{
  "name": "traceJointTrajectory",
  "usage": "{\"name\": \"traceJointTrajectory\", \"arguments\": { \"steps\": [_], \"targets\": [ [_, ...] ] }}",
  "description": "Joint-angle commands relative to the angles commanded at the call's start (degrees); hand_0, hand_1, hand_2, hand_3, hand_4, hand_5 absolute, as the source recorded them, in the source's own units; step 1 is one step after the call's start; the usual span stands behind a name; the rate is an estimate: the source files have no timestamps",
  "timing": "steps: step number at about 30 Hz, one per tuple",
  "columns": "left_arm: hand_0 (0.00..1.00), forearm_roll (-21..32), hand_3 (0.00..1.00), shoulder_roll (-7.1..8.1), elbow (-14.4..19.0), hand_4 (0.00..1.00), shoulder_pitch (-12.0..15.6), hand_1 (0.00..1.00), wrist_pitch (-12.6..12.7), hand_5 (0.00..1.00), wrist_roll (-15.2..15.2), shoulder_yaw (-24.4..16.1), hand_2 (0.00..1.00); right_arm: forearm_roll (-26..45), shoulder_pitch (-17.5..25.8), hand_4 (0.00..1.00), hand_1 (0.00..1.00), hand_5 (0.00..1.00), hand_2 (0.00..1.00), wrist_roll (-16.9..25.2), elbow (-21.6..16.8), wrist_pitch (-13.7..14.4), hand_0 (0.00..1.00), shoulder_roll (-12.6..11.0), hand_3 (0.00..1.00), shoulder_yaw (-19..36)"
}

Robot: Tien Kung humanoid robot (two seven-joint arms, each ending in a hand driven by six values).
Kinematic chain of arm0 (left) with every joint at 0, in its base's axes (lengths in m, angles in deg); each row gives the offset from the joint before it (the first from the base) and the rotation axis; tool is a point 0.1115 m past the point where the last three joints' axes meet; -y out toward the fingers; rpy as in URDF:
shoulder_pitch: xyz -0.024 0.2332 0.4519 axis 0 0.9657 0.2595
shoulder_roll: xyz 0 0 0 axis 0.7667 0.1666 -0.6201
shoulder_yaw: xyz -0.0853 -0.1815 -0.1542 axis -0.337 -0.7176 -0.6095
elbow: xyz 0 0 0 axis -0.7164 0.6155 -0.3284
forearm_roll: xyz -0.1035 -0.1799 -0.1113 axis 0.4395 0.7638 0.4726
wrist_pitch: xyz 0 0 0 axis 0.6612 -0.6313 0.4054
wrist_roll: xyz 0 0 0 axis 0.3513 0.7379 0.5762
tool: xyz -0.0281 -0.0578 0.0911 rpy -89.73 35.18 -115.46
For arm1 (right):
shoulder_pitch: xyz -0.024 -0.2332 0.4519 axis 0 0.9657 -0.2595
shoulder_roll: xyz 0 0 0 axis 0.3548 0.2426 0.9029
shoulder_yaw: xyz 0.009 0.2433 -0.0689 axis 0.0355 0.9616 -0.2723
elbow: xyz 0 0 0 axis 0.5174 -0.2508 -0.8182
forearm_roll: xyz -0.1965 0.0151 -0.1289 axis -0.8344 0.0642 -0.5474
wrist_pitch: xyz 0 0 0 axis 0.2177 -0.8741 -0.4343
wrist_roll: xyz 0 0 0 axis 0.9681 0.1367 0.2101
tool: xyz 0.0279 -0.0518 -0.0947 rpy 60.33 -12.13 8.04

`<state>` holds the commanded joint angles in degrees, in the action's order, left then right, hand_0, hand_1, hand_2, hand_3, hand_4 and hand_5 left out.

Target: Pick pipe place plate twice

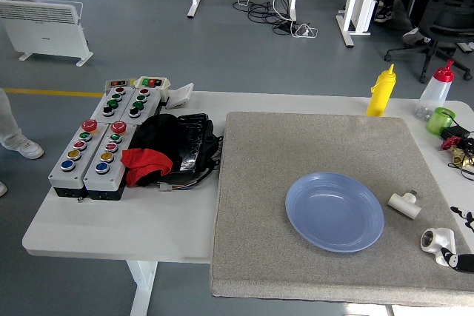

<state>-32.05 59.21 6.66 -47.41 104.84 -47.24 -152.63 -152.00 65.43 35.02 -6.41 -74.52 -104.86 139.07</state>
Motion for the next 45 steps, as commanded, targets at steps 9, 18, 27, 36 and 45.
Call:
{"name": "traceJointTrajectory", "arguments": {
  "steps": [9, 18, 27, 36, 45],
  "targets": [
    [0.726, -0.6, 0.736, -0.03, 0.1, 0.373, 0.5, 0.686, 0.1, 0.998, -0.4, -0.2, 0.691, 2.9, 0.4, 0.792, 0.957, 0.237, 0.998, 0.5, -1.2, 1.0, 0.998, -0.5, 0.998, 0.1],
    [0.726, -1.2, 0.735, 0.04, 0.1, 0.372, 0.9, 0.685, 0.1, 0.998, -0.6, -0.5, 0.691, 4.0, 0.5, 0.797, 0.95, 0.26, 0.998, 0.3, -1.3, 0.6, 0.998, -0.4, 0.998, -0.7],
    [0.726, -0.1, 0.736, -0.01, 0.0, 0.371, 0.4, 0.685, 0.2, 0.998, -0.3, 0.0, 0.69, 3.5, -2.0, 0.794, 0.943, 0.26, 0.998, -0.3, 3.2, 2.5, 0.98, 1.1, 0.992, -3.8],
    [0.727, 0.5, 0.735, 0.09, -0.1, 0.371, -0.1, 0.685, 0.1, 0.998, 0.0, 0.4, 0.69, 0.8, -4.0, 0.579, 0.685, 0.112, 0.72, -1.9, 5.2, 6.7, 0.647, 1.6, 0.75, -4.3],
    [0.726, 0.4, 0.735, 0.13, 0.0, 0.371, -0.3, 0.685, 0.1, 0.998, -0.1, 0.4, 0.689, 0.4, -3.9, 0.566, 0.6, 0.099, 0.679, -2.2, 5.4, 5.4, 0.514, 1.7, 0.729, -3.9]
  ]
}}
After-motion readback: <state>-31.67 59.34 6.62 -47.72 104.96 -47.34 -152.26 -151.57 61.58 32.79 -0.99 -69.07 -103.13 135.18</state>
